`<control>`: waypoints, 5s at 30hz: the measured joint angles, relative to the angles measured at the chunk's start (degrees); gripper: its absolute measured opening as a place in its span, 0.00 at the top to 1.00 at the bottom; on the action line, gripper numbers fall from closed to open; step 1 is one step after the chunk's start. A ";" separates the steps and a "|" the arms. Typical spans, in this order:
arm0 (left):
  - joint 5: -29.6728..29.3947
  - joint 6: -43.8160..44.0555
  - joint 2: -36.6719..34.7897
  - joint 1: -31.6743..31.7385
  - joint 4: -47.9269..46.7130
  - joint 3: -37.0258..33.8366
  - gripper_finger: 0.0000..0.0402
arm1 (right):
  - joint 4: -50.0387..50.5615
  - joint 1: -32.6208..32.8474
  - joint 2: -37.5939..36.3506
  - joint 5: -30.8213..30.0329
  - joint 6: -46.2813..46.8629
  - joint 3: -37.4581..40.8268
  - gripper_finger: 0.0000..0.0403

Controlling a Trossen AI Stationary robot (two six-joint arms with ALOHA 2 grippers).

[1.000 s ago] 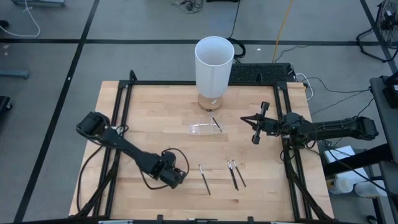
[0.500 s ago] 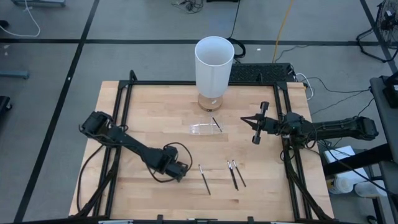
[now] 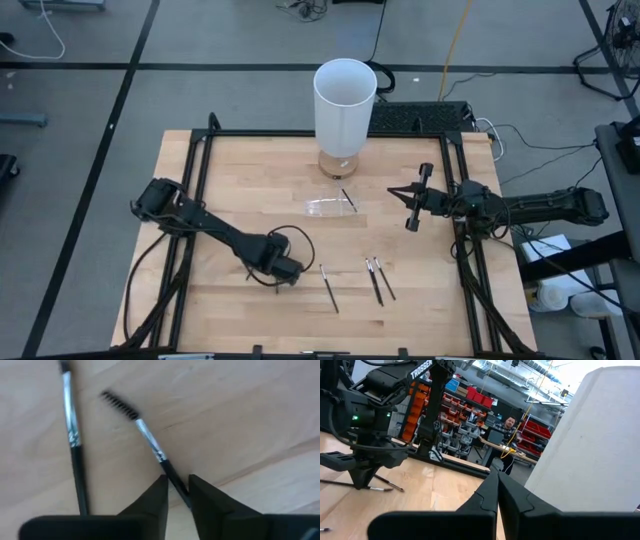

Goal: Put items in baskets/containers
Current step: Put the brow brush into the transparent organizer

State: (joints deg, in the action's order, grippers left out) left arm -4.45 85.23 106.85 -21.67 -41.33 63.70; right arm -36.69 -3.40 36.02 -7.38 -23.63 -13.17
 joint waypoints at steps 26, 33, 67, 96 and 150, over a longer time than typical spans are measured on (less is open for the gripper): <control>-0.12 -9.11 2.44 0.76 0.86 3.35 0.97 | 0.07 0.00 0.00 -0.04 0.01 0.00 1.00; -1.64 -9.98 2.95 0.82 -1.94 5.86 0.96 | 0.09 0.00 -0.01 -0.04 0.01 0.00 1.00; -32.74 -26.34 -11.04 5.71 0.53 6.66 0.95 | 0.08 0.00 -0.01 0.04 0.01 0.00 1.00; -6.73 -82.29 -18.91 31.65 70.43 -11.44 0.95 | 3.05 0.00 0.01 0.00 -0.19 -0.02 1.00; -17.37 -77.26 -1.82 26.02 105.96 -32.63 0.95 | 2.62 0.00 0.01 -0.30 -2.81 -0.02 1.00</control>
State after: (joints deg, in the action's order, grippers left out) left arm -21.82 7.97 105.03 4.35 64.62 31.07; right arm -34.06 -3.40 36.03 -7.68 -26.45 -13.19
